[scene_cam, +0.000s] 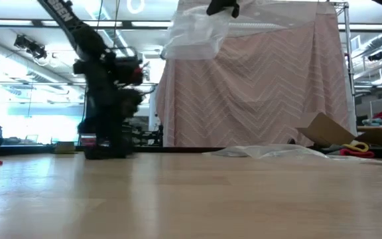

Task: Sort rubber bands
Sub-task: Move the black rubber bands to the center of the table

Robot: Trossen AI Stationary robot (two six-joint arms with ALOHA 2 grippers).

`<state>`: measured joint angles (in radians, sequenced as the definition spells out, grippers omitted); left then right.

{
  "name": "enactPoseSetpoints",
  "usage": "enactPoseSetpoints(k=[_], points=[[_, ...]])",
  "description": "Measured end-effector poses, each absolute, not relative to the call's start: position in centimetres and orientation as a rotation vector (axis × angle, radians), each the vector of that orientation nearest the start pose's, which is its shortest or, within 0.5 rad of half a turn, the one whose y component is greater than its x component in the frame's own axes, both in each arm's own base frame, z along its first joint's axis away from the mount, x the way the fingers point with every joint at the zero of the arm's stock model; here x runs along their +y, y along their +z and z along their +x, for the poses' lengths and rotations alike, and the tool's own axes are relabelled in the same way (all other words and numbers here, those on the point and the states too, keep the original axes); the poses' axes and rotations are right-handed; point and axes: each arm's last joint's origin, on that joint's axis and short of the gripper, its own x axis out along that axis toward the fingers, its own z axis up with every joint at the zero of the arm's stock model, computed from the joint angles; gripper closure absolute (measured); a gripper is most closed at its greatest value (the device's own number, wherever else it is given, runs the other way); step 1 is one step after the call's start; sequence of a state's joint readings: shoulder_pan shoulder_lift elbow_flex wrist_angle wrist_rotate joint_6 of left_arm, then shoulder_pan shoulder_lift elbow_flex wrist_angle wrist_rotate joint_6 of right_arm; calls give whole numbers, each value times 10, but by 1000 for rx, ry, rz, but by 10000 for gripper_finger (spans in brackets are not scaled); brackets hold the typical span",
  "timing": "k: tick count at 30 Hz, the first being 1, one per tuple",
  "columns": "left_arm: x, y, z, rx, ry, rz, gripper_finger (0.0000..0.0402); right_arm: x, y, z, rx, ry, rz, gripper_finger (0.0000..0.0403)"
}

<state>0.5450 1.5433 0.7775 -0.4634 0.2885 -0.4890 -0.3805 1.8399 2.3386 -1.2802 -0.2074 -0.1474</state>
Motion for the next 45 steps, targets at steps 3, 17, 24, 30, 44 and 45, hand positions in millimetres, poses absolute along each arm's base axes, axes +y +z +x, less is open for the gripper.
enactPoseSetpoints(k=[3,17,24,30,44,45], points=[[117,147,257,998,467,-996,401,-120,463,317,765,-90,77,403],[48,198,362,892,218,-751,401,-103,469,311,759,-25,47,403],[81,195,319,1256,418,-571,401,-98,471,309,766,-22,40,403],[106,178,277,1372,546,-610,401,-93,472,307,783,-33,29,403],[118,176,182,1243,853,-779,401,-98,472,305,781,-47,23,403],[117,171,178,1246,842,-805,401,-99,472,305,777,-46,23,403]])
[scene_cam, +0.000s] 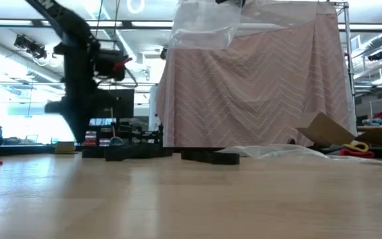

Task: Sort rubber bands
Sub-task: Move the black rubber bands to the center of the table

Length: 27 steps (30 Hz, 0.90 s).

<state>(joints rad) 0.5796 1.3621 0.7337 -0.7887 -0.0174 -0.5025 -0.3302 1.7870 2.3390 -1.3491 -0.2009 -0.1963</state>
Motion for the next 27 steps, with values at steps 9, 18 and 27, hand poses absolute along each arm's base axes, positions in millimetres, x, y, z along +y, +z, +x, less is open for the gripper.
enactPoseSetpoints(k=[9,18,27], points=[[121,148,181,1067,848,-917,401,-102,473,305,768,-50,30,403],[125,124,232,862,640,-1119,401,-109,474,304,744,-54,33,403],[92,145,320,749,302,-1123,401,-115,476,304,716,-69,31,403]])
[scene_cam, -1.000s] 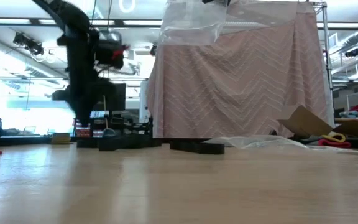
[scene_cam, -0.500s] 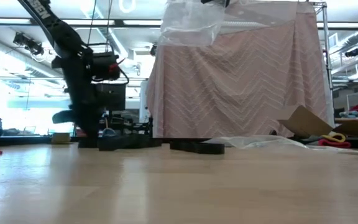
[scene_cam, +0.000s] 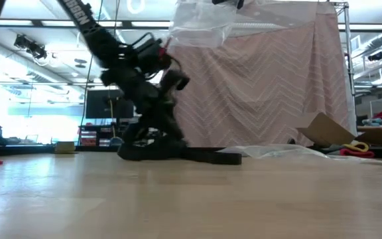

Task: Sort rubber bands
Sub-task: Move the black rubber bands to the center of the table, then prepare the red rubber bands to the bottom center of the table

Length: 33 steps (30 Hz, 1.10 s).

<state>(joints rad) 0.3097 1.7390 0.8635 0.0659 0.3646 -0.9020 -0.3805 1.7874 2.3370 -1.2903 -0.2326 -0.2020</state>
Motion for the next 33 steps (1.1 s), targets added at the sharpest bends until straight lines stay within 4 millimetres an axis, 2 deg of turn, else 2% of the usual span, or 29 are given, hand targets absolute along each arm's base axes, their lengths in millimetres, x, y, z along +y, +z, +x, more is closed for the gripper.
enactPoseSetpoints(k=[3,5,8,11,14,19,24,29,33], points=[[77,152,342,781,188,-1102,401,-116,476,305,707,-73,29,403],[70,164,352,759,157,-1060,401,-117,477,305,701,-77,28,403],[68,184,353,741,195,-972,401,-117,477,304,703,-75,38,403],[68,210,343,773,248,-845,401,-117,477,304,701,-75,37,403],[66,233,324,874,290,-718,401,-117,477,305,699,-75,36,403],[49,252,284,1101,313,-599,401,-118,477,305,696,-73,26,403],[25,241,251,1308,336,-584,394,-120,478,304,689,-74,10,403],[-8,219,235,1403,264,-677,379,-122,478,304,685,-78,2,403],[-33,208,226,1449,182,-760,342,-124,478,303,686,-80,-4,403]])
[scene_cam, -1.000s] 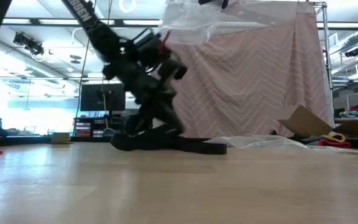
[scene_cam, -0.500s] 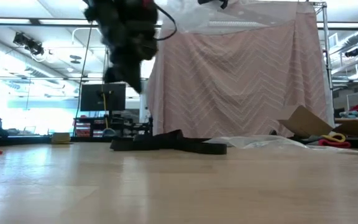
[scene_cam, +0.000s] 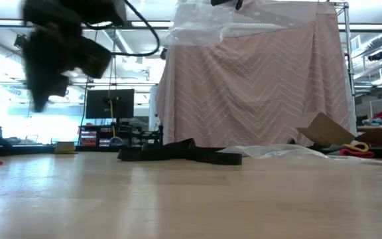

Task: Sort rubber bands
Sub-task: Prepare the red rubber bands to the bottom center of the table

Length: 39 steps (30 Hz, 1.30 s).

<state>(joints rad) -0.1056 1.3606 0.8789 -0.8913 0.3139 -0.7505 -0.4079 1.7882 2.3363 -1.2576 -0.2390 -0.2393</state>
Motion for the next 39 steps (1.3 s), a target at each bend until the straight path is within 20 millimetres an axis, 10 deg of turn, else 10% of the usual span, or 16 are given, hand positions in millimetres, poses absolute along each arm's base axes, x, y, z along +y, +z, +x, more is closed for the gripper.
enactPoseSetpoints(k=[13,23,28,35,39], points=[[-66,190,205,1479,258,-794,145,-130,478,301,676,-77,-10,403],[-72,136,171,1604,311,-912,121,-130,478,301,678,-74,-7,403],[-73,132,166,1608,337,-884,163,-130,478,301,678,-74,-6,403],[-72,130,167,1576,344,-866,368,-130,478,301,675,-77,-1,403],[-71,131,175,1499,312,-904,396,-130,480,302,658,-82,-6,403]])
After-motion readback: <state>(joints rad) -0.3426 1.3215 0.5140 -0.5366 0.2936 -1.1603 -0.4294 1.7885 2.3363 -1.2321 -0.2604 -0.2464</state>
